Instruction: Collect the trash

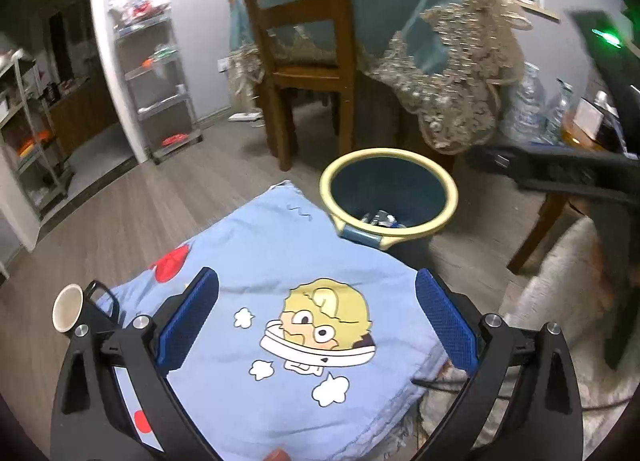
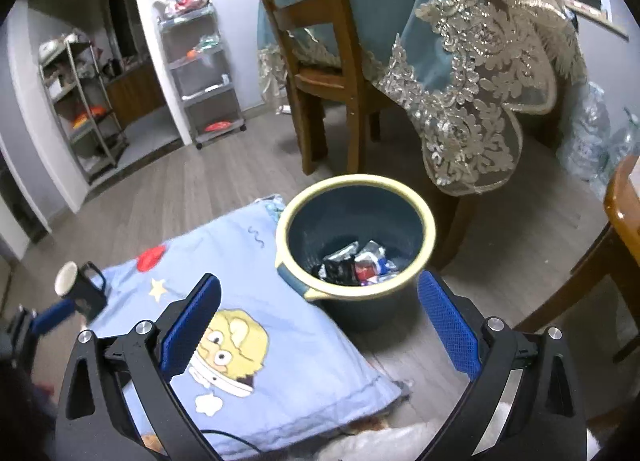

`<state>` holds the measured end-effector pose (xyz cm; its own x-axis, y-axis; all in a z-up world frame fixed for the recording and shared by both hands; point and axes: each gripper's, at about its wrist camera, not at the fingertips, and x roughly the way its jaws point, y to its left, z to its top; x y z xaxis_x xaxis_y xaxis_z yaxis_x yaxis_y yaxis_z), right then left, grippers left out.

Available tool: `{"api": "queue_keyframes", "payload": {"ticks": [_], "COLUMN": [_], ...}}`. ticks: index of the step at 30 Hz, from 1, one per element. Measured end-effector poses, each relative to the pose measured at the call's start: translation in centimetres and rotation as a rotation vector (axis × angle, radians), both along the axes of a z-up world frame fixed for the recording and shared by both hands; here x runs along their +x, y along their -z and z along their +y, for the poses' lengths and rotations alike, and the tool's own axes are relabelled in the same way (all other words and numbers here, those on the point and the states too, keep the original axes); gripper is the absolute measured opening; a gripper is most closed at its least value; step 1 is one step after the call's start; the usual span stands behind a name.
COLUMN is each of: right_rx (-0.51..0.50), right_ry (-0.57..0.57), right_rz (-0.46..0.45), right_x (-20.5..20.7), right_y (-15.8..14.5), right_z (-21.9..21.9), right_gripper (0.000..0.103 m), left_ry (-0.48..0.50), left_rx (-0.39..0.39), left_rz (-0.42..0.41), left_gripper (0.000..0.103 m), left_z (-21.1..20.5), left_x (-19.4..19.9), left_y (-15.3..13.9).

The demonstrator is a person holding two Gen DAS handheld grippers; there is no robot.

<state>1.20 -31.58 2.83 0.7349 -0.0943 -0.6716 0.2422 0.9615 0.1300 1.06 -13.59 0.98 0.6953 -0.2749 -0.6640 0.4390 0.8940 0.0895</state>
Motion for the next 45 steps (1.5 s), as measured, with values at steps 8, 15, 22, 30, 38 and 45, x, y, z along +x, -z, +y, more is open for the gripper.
{"api": "queue_keyframes", "payload": {"ticks": [8, 15, 22, 30, 38, 45], "right_rx": [-0.069, -0.072, -0.065, -0.062, -0.060, -0.056], "right_ry": [0.022, 0.014, 0.016, 0.019, 0.021, 0.025], "right_rz": [-0.036, -0.028, -0.027, -0.027, -0.026, -0.026], "right_x": [-0.6, -0.3, -0.2, -0.3, -0.2, -0.3], "right_y": [-0.1, 0.2, 0.2, 0.2, 0.3, 0.3], "right_z": [0.8, 0.9, 0.9, 0.9, 0.9, 0.9], "right_gripper": [0.098, 0.098, 0.098, 0.098, 0.098, 0.098], "left_ry": [-0.095, -0.078, -0.079, -0.073, -0.069, -0.067], "left_rx": [-0.026, -0.052, -0.059, -0.053, -0.054, -0.051], "left_rz": [0.049, 0.022, 0.029, 0.028, 0.029, 0.029], "left_gripper": [0.097, 0.097, 0.097, 0.097, 0.097, 0.097], "left_z": [0.8, 0.4, 0.6, 0.3, 0.3, 0.3], "left_x": [2.6, 2.3, 2.1, 2.1, 2.0, 1.9], "left_y": [0.9, 0.4, 0.4, 0.4, 0.5, 0.5]}}
